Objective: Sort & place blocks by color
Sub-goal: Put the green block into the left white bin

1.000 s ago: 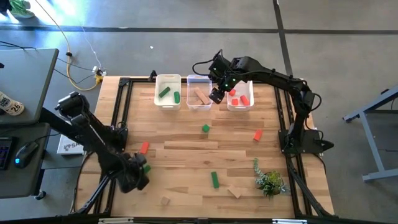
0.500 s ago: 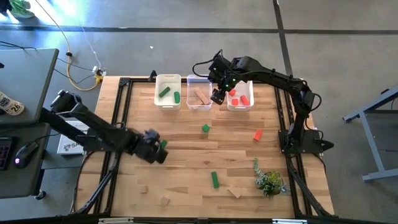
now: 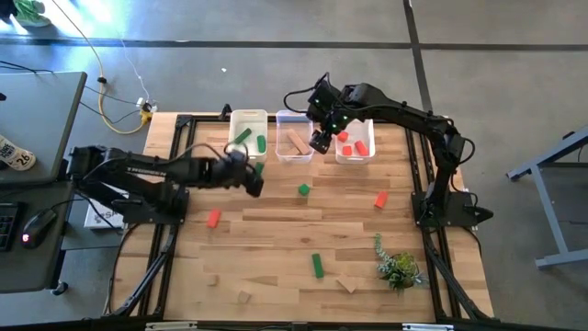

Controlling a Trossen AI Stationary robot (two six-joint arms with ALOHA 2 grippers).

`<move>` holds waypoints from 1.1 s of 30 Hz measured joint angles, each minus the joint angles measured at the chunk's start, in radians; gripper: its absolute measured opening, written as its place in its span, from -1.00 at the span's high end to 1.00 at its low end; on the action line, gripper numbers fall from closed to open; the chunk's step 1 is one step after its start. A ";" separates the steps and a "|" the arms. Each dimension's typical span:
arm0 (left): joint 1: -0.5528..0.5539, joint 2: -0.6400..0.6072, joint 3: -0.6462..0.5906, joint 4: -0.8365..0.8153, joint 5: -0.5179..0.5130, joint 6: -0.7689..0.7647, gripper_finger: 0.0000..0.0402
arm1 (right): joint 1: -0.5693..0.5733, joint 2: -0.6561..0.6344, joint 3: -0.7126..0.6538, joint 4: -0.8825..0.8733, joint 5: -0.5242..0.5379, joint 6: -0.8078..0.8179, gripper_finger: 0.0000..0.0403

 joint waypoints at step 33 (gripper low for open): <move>0.599 0.016 0.000 0.114 0.258 0.581 0.62 | 0.345 0.000 -0.126 -0.019 0.054 0.741 -0.08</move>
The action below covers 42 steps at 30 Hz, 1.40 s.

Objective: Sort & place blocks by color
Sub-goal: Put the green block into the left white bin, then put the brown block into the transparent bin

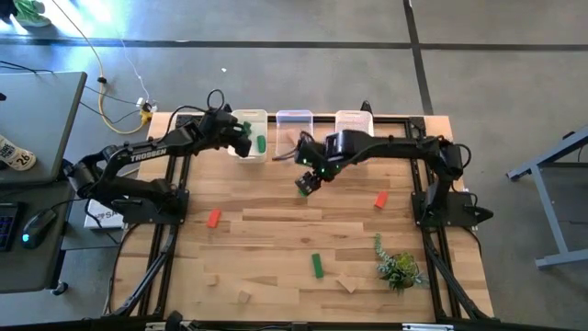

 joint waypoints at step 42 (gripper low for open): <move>-0.002 0.168 0.135 0.002 0.048 0.061 0.11 | 0.601 0.192 0.001 -0.014 -0.144 0.686 -0.11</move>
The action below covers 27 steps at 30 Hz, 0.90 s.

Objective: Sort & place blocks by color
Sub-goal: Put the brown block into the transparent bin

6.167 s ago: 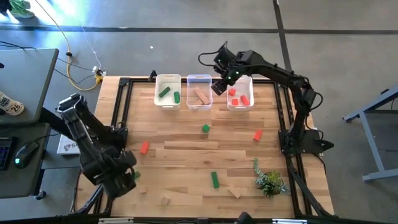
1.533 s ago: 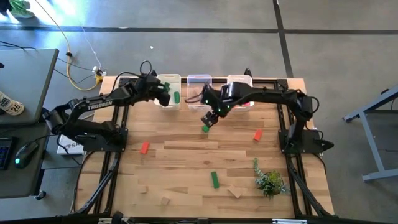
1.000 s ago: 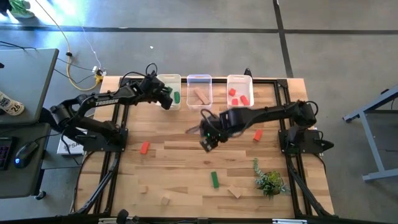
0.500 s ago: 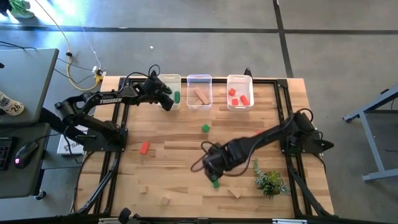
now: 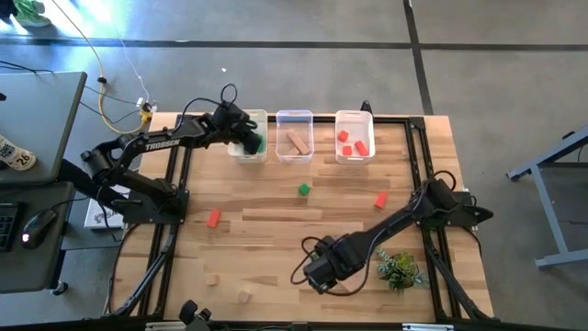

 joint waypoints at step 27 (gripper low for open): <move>-0.009 0.000 0.110 -0.135 0.006 0.036 0.11 | 0.069 0.201 0.000 -0.011 -0.045 -0.057 -0.12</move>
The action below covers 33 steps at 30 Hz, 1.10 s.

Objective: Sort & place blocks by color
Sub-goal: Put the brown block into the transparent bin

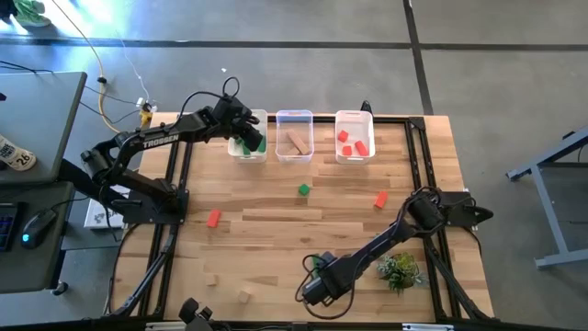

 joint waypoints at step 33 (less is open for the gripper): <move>-0.008 0.000 0.000 -0.002 0.069 -0.008 0.11 | -0.224 -0.145 -0.110 0.026 0.094 -0.216 0.53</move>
